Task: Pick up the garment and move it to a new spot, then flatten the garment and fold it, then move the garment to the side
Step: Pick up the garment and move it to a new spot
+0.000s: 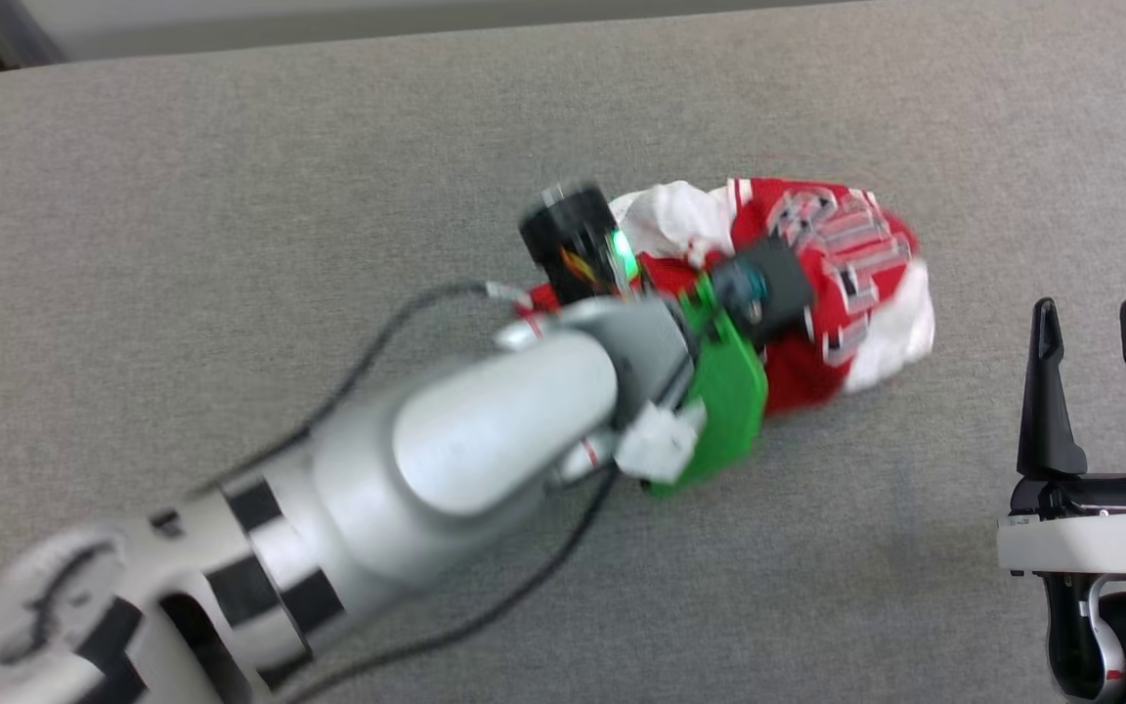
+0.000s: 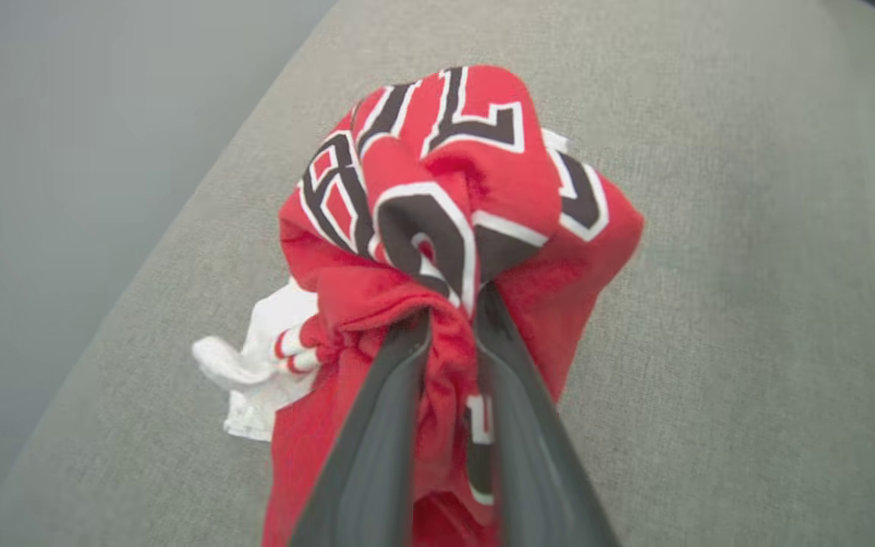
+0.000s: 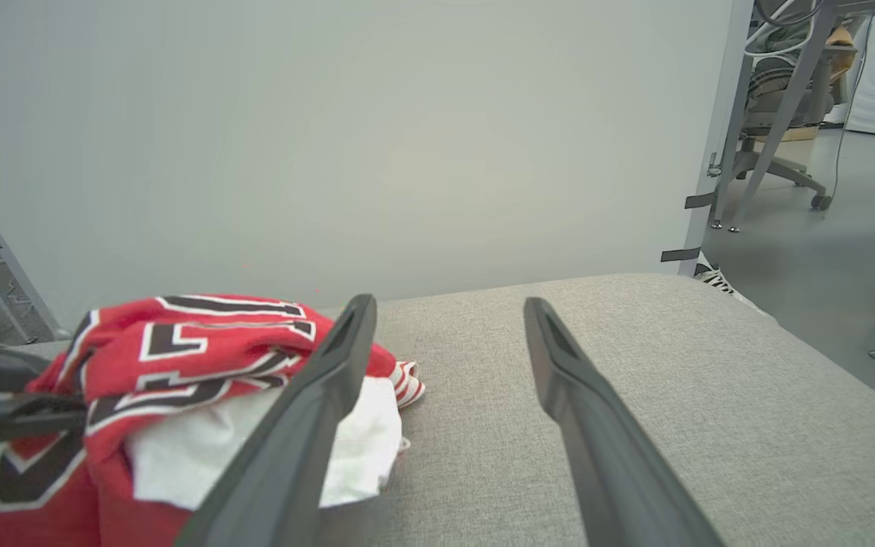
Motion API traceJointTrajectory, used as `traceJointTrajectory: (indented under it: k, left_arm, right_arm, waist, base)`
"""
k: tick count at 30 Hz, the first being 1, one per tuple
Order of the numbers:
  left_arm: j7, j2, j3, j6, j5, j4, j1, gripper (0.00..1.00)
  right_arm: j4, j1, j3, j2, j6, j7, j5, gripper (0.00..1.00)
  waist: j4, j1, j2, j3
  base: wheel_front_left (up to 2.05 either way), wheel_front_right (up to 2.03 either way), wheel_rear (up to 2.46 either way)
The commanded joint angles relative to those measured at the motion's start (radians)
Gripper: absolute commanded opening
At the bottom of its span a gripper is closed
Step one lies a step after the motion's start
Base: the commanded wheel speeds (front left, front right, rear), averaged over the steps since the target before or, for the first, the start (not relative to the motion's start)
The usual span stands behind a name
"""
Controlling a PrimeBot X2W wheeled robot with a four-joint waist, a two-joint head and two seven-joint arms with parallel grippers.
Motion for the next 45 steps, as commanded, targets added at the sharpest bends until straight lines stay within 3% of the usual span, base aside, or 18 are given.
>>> traceJointTrajectory:
  k: [1, 6, 11, 15, 17, 24, 29, 38, 45]
  left_arm:
    - [0.013, -0.012, -0.002, -0.003, 0.023, -0.001, 0.054, 0.00]
    - [0.083, -0.052, -0.002, -0.003, 0.103, -0.011, 0.210, 0.00]
    - [0.142, -0.055, -0.002, -0.003, 0.147, -0.028, 0.336, 0.00]
    - [0.083, -0.052, -0.002, -0.003, 0.137, -0.013, 0.341, 0.00]
    - [0.004, -0.057, -0.002, -0.003, 0.129, 0.016, 0.316, 1.00]
    - [-0.293, -0.081, 0.045, 0.005, 0.099, 0.113, 0.252, 1.00]
    - [-0.448, -0.075, 0.127, 0.071, 0.090, 0.145, 0.265, 1.00]
    - [-0.524, 0.015, 0.289, 0.213, 0.097, 0.105, 0.348, 1.00]
    - [-0.525, 0.083, 0.515, 0.323, 0.178, -0.054, 0.519, 1.00]
  right_arm:
    - [-0.001, -0.003, -0.001, -0.001, -0.001, -0.006, 0.008, 1.00]
    - [0.003, -0.018, 0.001, -0.001, -0.001, -0.006, 0.012, 1.00]
    - [0.014, -0.028, 0.007, -0.001, -0.001, -0.006, 0.016, 1.00]
    - [0.020, -0.023, 0.004, -0.001, -0.001, -0.006, 0.016, 1.00]
    - [0.025, -0.015, 0.002, -0.001, -0.001, -0.006, 0.014, 1.00]
    - [0.035, 0.025, -0.010, -0.001, -0.001, -0.006, 0.000, 1.00]
    - [0.034, 0.056, -0.016, -0.001, -0.001, -0.006, -0.011, 1.00]
    - [0.032, 0.091, -0.014, -0.001, -0.001, -0.006, -0.024, 1.00]
    - [0.036, 0.118, -0.018, -0.001, -0.001, -0.006, -0.027, 1.00]
  waist:
    - [-0.013, 0.0001, -0.0001, 0.021]
    - [-0.014, 0.0001, -0.0001, 0.040]
    - [-0.012, 0.0001, -0.0001, 0.046]
    - [-0.004, 0.0001, -0.0001, 0.034]
    - [0.003, 0.0001, -0.0001, 0.019]
    - [0.035, 0.0001, -0.0001, -0.055]
    - [0.068, 0.0001, -0.0001, -0.108]
    - [0.115, 0.0001, -0.0001, -0.167]
    - [0.137, 0.0001, -0.0001, -0.200]
  base:
    - [0.00, 0.00, 0.00]
    - [0.00, 0.00, 0.00]
    - [0.00, 0.00, 0.00]
    - [0.00, 0.00, 0.00]
    - [0.00, 0.00, 0.00]
    - [0.00, 0.00, 0.00]
    - [0.00, 0.00, 0.00]
    - [0.00, 0.00, 0.00]
    - [0.00, 0.00, 0.00]
